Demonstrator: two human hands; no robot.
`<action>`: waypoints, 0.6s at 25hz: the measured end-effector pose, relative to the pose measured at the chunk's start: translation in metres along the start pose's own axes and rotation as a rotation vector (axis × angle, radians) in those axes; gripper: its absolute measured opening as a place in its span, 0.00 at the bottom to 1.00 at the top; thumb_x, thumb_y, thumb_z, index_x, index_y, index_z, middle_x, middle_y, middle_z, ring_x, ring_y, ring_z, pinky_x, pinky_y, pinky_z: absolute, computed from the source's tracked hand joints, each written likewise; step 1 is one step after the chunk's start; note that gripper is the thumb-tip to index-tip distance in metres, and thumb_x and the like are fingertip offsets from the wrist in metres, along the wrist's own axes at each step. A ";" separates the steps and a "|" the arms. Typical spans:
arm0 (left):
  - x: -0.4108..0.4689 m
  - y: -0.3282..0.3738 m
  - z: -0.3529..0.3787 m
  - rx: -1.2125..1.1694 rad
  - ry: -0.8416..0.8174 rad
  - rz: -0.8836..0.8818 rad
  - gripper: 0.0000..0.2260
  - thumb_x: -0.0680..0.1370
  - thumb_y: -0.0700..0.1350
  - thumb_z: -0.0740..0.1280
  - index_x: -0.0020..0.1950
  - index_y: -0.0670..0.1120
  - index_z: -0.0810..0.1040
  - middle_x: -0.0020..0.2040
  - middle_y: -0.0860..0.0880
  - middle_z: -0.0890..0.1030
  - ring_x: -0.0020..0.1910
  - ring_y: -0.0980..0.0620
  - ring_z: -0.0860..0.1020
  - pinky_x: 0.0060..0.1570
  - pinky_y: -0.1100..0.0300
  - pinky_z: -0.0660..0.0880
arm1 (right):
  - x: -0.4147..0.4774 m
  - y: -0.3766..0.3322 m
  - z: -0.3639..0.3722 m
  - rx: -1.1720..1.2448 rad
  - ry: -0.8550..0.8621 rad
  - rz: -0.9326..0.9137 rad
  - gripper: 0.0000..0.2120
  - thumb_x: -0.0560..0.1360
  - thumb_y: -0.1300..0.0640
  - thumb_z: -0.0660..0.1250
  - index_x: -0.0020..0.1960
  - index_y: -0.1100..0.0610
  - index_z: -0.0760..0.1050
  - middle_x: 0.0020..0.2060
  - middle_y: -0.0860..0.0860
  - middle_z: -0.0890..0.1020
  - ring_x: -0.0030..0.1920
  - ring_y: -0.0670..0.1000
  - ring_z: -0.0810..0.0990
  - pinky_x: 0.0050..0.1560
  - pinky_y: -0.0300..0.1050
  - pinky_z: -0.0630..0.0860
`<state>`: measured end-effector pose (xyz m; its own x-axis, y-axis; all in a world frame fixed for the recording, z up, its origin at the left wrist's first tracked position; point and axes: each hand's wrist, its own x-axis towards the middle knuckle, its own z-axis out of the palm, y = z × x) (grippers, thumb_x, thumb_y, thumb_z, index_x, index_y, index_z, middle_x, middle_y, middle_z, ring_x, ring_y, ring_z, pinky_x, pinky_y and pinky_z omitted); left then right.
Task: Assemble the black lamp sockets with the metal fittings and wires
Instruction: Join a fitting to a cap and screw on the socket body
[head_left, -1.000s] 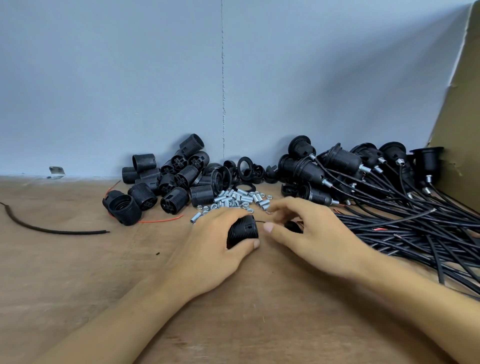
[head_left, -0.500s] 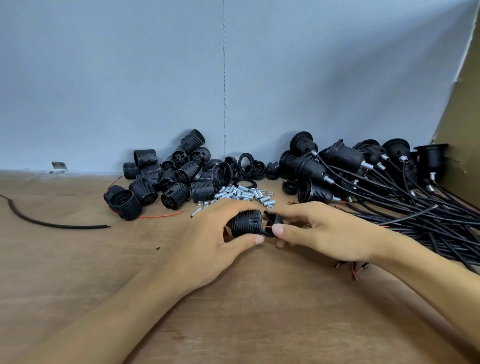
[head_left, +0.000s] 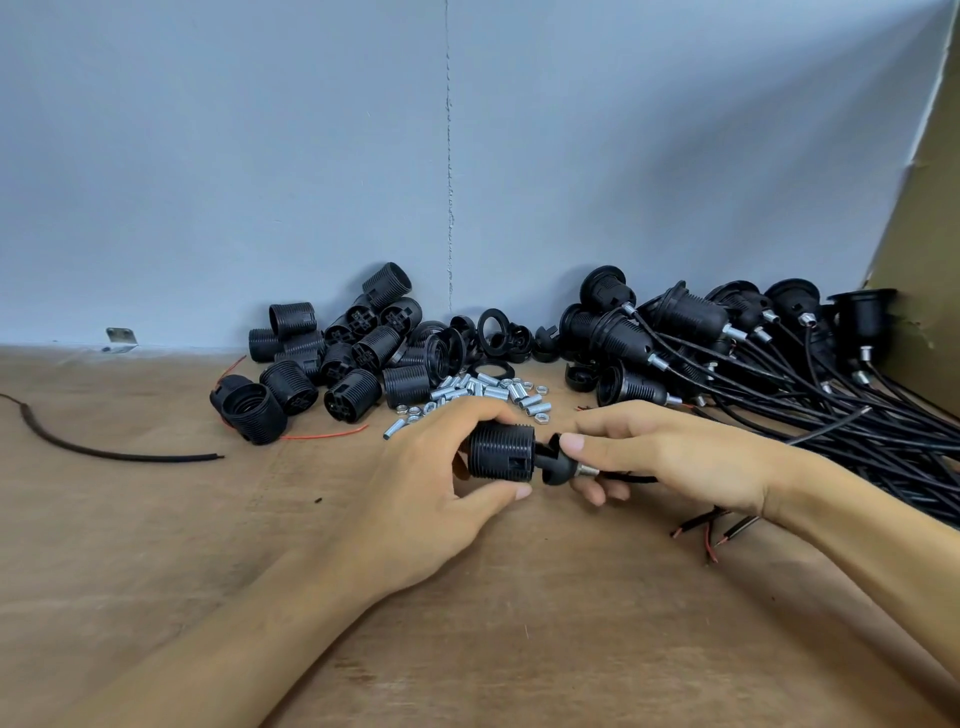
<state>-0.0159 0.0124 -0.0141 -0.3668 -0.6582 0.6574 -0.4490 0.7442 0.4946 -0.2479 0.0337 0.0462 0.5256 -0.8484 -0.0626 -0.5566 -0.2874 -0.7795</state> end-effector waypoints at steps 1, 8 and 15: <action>0.000 0.000 0.000 0.009 0.000 0.011 0.21 0.70 0.52 0.77 0.58 0.64 0.74 0.54 0.67 0.78 0.55 0.64 0.76 0.52 0.77 0.67 | 0.000 0.000 0.000 -0.014 0.005 -0.002 0.18 0.83 0.46 0.60 0.49 0.61 0.77 0.35 0.49 0.79 0.36 0.50 0.71 0.45 0.38 0.68; 0.002 -0.003 0.000 0.038 0.000 0.069 0.22 0.71 0.50 0.76 0.61 0.63 0.74 0.55 0.63 0.78 0.55 0.63 0.77 0.55 0.73 0.69 | 0.002 0.004 0.005 -0.023 0.040 -0.030 0.14 0.80 0.44 0.61 0.57 0.48 0.81 0.37 0.48 0.83 0.37 0.45 0.73 0.44 0.38 0.70; 0.000 -0.005 0.000 0.123 -0.038 0.017 0.23 0.71 0.52 0.77 0.61 0.65 0.71 0.53 0.65 0.76 0.53 0.63 0.76 0.51 0.71 0.70 | 0.006 0.007 0.011 0.022 0.165 -0.127 0.14 0.78 0.48 0.69 0.63 0.42 0.80 0.38 0.48 0.83 0.41 0.40 0.78 0.45 0.29 0.70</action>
<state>-0.0138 0.0088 -0.0163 -0.4045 -0.6513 0.6421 -0.5385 0.7371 0.4084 -0.2419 0.0307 0.0334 0.4775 -0.8677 0.1381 -0.4776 -0.3882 -0.7882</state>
